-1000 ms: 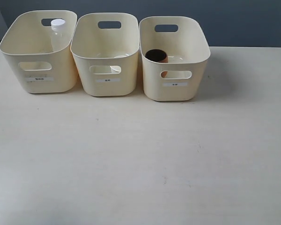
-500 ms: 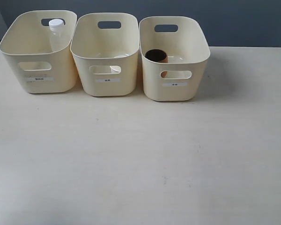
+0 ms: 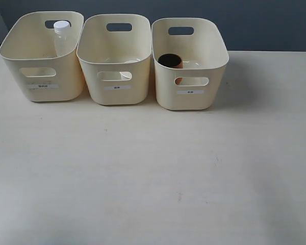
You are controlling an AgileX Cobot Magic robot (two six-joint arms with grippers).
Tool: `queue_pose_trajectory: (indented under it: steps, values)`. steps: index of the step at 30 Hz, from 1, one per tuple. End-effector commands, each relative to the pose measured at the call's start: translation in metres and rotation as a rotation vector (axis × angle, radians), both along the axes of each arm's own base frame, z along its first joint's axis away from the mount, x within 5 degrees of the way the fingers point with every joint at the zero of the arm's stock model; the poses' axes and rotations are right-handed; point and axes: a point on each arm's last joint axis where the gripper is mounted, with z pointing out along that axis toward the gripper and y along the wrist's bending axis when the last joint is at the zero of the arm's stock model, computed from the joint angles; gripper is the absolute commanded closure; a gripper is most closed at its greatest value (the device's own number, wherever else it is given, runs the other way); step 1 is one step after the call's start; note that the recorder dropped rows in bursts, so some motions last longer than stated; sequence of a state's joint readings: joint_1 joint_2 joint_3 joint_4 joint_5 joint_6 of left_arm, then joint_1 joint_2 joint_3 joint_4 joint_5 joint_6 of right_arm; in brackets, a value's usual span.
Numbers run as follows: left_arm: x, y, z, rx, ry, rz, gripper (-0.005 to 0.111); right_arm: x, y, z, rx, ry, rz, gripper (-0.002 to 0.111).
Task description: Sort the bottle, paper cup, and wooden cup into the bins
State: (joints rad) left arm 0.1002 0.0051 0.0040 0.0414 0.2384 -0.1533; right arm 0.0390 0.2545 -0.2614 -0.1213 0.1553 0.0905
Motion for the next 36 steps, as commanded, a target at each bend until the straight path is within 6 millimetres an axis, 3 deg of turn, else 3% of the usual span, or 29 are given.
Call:
queue_pose_trajectory:
  steps: [1,11,36]
  values:
    - [0.000,0.000,0.002,0.001,-0.016,-0.003,0.107,-0.011,-0.004,-0.024,-0.009,-0.044,-0.053,0.109]
    - [0.000,0.000,0.002,0.001,-0.016,-0.003,0.107,-0.017,-0.005,-0.070,-0.009,-0.004,-0.074,0.109]
    - [0.000,0.000,0.002,0.001,-0.016,-0.003,0.107,-0.019,-0.006,-0.069,0.014,-0.023,-0.094,0.109]
